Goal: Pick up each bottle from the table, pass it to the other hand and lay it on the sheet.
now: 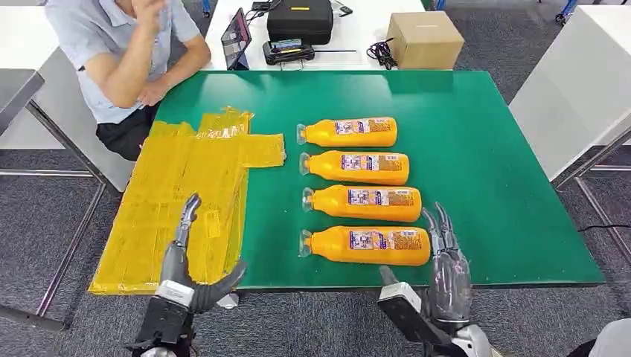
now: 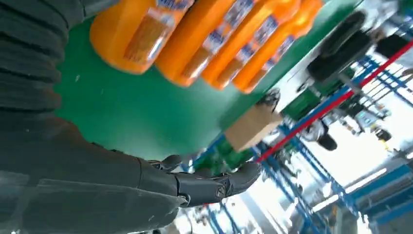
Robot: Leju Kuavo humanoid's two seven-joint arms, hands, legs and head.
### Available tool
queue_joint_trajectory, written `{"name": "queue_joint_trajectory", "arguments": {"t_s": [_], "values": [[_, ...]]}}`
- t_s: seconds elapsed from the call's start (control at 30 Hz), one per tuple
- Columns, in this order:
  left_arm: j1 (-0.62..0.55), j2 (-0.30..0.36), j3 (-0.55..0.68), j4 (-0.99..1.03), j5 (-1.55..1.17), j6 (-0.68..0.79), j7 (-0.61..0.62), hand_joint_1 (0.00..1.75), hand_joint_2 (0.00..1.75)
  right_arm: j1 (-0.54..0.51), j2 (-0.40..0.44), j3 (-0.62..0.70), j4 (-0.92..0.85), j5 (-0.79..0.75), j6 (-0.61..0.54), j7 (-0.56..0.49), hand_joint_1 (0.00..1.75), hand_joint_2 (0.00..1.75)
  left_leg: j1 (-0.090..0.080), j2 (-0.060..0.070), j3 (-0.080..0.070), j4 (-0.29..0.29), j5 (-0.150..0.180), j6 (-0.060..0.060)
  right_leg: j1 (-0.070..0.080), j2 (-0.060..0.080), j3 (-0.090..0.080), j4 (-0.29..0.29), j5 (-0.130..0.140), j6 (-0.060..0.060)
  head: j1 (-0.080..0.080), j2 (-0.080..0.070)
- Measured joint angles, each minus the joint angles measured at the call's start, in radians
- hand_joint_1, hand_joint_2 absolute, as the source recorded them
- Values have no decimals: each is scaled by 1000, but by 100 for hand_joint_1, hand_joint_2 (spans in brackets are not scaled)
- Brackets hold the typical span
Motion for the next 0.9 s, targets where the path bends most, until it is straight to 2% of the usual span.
{"name": "queue_joint_trajectory", "arguments": {"t_s": [0.4, 0.57, 0.7, 0.9], "values": [[-60, 9, -88, 132, -1, -21, -6, 0, 175, -39, -34, 11, 29, 147, -71, 59, 0, 175, 0, 0, 0, 0, 0, 0, 0, 0, 0, 0, 0, 0, -1, 0], [-83, 14, -100, 157, -13, -5, -13, 0, 175, -67, -74, 43, 46, 249, -88, 129, 0, 175, 0, 0, 0, 0, 0, 0, 0, 0, 0, 0, 0, 0, -1, 0], [-91, 15, -108, 162, -26, 5, -15, 0, 175, -92, -116, 73, 76, 313, -86, 174, 0, 175, 0, 0, 0, 0, 0, 0, 0, 0, 0, 0, 0, 0, -1, 0], [-103, 15, -115, 168, -30, 8, -20, 0, 175, -150, -169, 100, 181, 322, -46, 207, 0, 175, 0, 0, 0, 0, 0, 0, 0, 0, 0, 0, 0, 0, -1, 0]]}}
